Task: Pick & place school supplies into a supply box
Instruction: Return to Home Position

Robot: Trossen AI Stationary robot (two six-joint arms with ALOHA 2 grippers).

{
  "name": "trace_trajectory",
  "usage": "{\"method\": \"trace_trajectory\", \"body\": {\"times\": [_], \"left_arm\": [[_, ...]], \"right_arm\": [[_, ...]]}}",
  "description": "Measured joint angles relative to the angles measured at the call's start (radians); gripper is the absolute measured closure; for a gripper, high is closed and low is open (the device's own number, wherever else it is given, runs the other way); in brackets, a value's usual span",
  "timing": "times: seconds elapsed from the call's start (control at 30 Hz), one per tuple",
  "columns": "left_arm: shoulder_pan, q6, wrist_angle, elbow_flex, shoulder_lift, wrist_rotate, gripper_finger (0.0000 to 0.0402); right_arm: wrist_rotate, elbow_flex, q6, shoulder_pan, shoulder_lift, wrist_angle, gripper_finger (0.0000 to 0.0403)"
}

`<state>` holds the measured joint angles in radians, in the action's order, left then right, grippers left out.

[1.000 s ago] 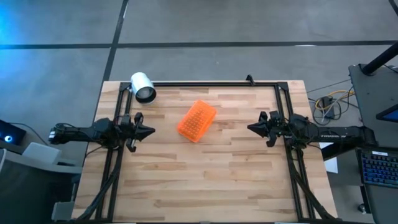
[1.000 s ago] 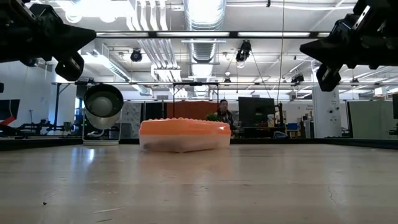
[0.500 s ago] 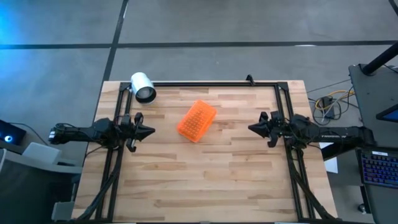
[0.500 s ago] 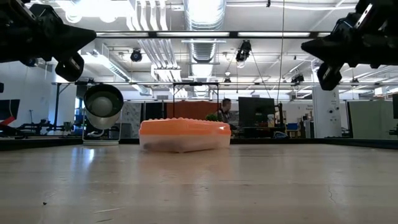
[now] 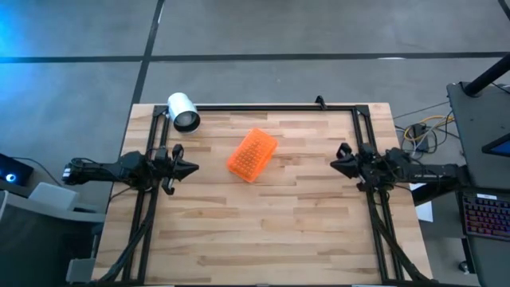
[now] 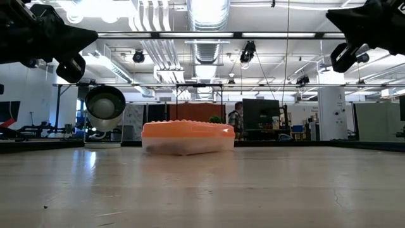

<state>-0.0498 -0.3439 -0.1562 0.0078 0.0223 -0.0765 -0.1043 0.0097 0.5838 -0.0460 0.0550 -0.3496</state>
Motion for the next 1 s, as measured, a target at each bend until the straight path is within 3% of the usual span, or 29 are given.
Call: {"method": "trace_trajectory", "body": {"times": [1.0], "left_arm": [[0.000,0.000,0.000,0.000,0.000,0.000,0.0401]], "right_arm": [[0.000,0.000,0.000,0.000,-0.055,0.003,0.0394]]}}
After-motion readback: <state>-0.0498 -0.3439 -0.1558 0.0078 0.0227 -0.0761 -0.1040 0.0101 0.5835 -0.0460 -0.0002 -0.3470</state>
